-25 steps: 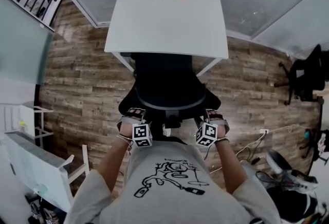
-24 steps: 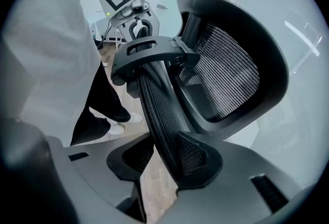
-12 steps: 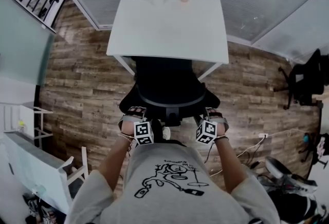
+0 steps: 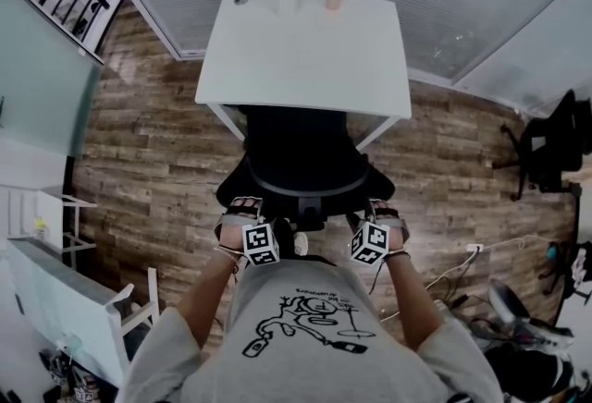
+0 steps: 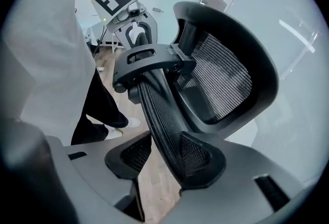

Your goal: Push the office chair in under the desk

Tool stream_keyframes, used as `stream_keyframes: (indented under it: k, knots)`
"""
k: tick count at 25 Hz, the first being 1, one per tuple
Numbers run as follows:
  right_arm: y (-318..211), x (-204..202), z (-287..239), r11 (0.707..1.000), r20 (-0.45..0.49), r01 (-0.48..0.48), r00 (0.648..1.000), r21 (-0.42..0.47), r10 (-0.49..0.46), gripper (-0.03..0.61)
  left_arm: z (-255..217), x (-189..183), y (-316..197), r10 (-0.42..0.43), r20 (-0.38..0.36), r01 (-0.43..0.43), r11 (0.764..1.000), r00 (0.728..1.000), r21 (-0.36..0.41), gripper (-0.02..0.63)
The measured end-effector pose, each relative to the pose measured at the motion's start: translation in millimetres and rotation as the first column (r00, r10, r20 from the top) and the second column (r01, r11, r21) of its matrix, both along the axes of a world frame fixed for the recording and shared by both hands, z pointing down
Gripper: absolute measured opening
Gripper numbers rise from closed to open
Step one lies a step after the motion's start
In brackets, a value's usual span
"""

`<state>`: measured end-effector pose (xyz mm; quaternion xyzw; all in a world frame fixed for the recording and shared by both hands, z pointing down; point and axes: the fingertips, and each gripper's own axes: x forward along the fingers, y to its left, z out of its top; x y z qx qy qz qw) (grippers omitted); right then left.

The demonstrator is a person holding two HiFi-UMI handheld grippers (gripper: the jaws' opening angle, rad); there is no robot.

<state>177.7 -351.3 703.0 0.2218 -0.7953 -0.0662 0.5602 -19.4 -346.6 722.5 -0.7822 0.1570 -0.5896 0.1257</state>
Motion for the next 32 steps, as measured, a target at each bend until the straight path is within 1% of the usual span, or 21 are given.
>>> stream_keyframes:
  k: [4,7,9,10,11,12,13,14,15,17,18,20,22,23,24,26,27,28,29,30,32]
  knots:
    - [5,-5,-22,0.999,0.074,-0.032,0.997,-0.013,0.033,0.186,-20,-1,7,-0.033,-0.051,0.033,0.999,0.998,-0.005,0.204]
    - [6,-11,-46,0.998,0.149,-0.059,0.987,-0.015,0.061,0.186,-44,3,10,-0.071,-0.112,0.071,0.997,0.991,-0.006,0.204]
    - [5,-16,-65,0.997,0.21,-0.082,0.974,-0.012,0.083,0.184,-63,9,10,-0.114,-0.186,0.112,0.994,0.976,-0.016,0.201]
    - [4,-20,-76,0.995,0.248,-0.096,0.964,-0.01,0.096,0.184,-75,14,9,-0.139,-0.235,0.137,0.99,0.962,-0.026,0.196]
    - [2,-24,-89,0.994,0.293,-0.112,0.95,-0.009,0.11,0.183,-87,19,7,-0.166,-0.291,0.162,0.986,0.942,-0.038,0.19]
    - [0,-28,-102,0.991,0.343,-0.13,0.931,-0.01,0.126,0.179,-101,24,5,-0.195,-0.352,0.189,0.981,0.915,-0.054,0.181]
    - [-2,-33,-116,0.988,0.398,-0.152,0.906,-0.015,0.145,0.173,-116,29,1,-0.226,-0.419,0.216,0.974,0.879,-0.074,0.17]
    - [-4,-37,-131,0.984,0.457,-0.178,0.873,-0.025,0.17,0.167,-132,34,-2,-0.259,-0.488,0.242,0.965,0.834,-0.098,0.159]
    - [-7,-41,-146,0.978,0.519,-0.204,0.832,-0.041,0.195,0.158,-148,38,-6,-0.29,-0.555,0.267,0.956,0.78,-0.124,0.15]
    - [-12,-50,-176,0.967,0.634,-0.241,0.736,-0.082,0.237,0.144,-182,45,-15,-0.332,-0.666,0.307,0.938,0.668,-0.159,0.127]
    - [-14,-54,-191,0.962,0.68,-0.253,0.688,-0.101,0.253,0.143,-199,47,-18,-0.339,-0.708,0.322,0.932,0.62,-0.165,0.123]
    - [-16,-62,-217,0.953,0.747,-0.274,0.604,-0.13,0.276,0.136,-229,50,-22,-0.347,-0.768,0.344,0.923,0.539,-0.175,0.113]
    - [-17,-68,-239,0.946,0.79,-0.289,0.543,-0.144,0.286,0.123,-252,53,-24,-0.355,-0.81,0.36,0.913,0.467,-0.192,0.098]
    - [-17,-71,-248,0.945,0.805,-0.294,0.521,-0.141,0.282,0.116,-261,54,-25,-0.354,-0.825,0.368,0.91,0.441,-0.194,0.084]
    - [-18,-74,-257,0.946,0.819,-0.296,0.506,-0.13,0.271,0.109,-269,55,-26,-0.348,-0.835,0.374,0.908,0.426,-0.188,0.073]
    - [-19,-82,-271,0.949,0.84,-0.297,0.486,-0.104,0.243,0.098,-279,57,-26,-0.331,-0.848,0.38,0.909,0.414,-0.17,0.061]
    - [-19,-85,-277,0.949,0.848,-0.297,0.472,-0.104,0.241,0.093,-283,59,-26,-0.326,-0.855,0.378,0.91,0.404,-0.168,0.055]
    - [-19,-87,-283,0.948,0.857,-0.298,0.452,-0.115,0.246,0.089,-287,61,-25,-0.325,-0.862,0.372,0.911,0.388,-0.176,0.047]
    - [-18,-89,-289,0.946,0.867,-0.298,0.431,-0.126,0.251,0.084,-292,63,-24,-0.332,-0.87,0.365,0.911,0.366,-0.194,0.038]
    - [-18,-91,-294,0.945,0.875,-0.299,0.412,-0.133,0.253,0.081,-296,64,-23,-0.346,-0.876,0.356,0.908,0.337,-0.221,0.035]
    - [-17,-93,-305,0.945,0.887,-0.302,0.394,-0.125,0.243,0.075,-305,66,-22,-0.378,-0.887,0.34,0.898,0.266,-0.281,0.032]
